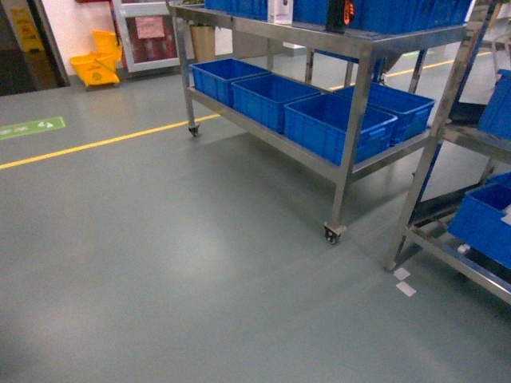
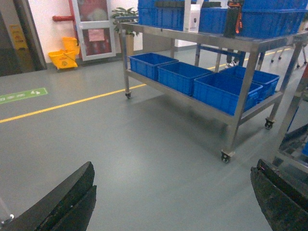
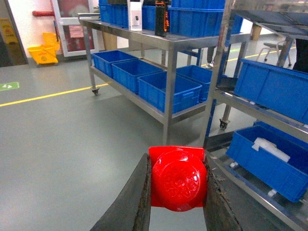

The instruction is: Pick red block from blue box to shelf

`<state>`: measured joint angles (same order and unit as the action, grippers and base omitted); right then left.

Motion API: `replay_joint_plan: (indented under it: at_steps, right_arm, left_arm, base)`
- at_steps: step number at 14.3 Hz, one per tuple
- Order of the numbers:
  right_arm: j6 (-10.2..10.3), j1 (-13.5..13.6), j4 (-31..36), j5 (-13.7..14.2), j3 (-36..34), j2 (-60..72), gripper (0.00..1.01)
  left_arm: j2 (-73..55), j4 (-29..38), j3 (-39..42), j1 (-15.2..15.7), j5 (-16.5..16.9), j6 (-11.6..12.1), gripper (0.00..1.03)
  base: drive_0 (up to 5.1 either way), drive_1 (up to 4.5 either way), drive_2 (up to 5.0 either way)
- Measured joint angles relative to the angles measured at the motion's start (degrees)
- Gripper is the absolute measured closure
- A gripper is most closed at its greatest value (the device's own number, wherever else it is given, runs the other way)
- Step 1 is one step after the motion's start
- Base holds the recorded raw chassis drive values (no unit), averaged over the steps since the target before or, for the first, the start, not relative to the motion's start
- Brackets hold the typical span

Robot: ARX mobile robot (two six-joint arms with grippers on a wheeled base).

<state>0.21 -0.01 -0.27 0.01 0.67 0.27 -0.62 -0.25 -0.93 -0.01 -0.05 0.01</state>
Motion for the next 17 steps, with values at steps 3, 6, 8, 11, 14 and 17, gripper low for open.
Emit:
replay_joint_plan:
  at_steps: [3,6,8,11,14,17]
  right_arm:
    - [0.0,0.0,0.0,0.0,0.0,0.0,0.8]
    - [0.0,0.0,0.0,0.0,0.0,0.0,0.8]
    - [0.0,0.0,0.0,0.0,0.0,0.0,0.8]
    - [0.0,0.0,0.0,0.0,0.0,0.0,0.8]
    - [0.0,0.0,0.0,0.0,0.0,0.0,0.8]
    - [0.0,0.0,0.0,0.0,0.0,0.0,0.8]
  left_arm:
    - [0.0,0.0,0.0,0.0,0.0,0.0,0.05]
    - [0.0,0.0,0.0,0.0,0.0,0.0,0.05]
    - [0.0,0.0,0.0,0.0,0.0,0.0,0.05]
    - [0.0,0.0,0.0,0.0,0.0,0.0,0.05]
    - [0.0,0.0,0.0,0.0,0.0,0.0,0.05]
    - [0.0,0.0,0.0,0.0,0.0,0.0,0.05]
  base:
    - [-1.4,-1.43,-1.4]
    - [-1.5,-1.48,-1.5]
    - [-1.4,-1.43,-1.4]
    - [-1.4,-1.41,-1.4]
    - [-1.5,-1.49,-1.5]
    - [-1.4,-1.44,-1.4]
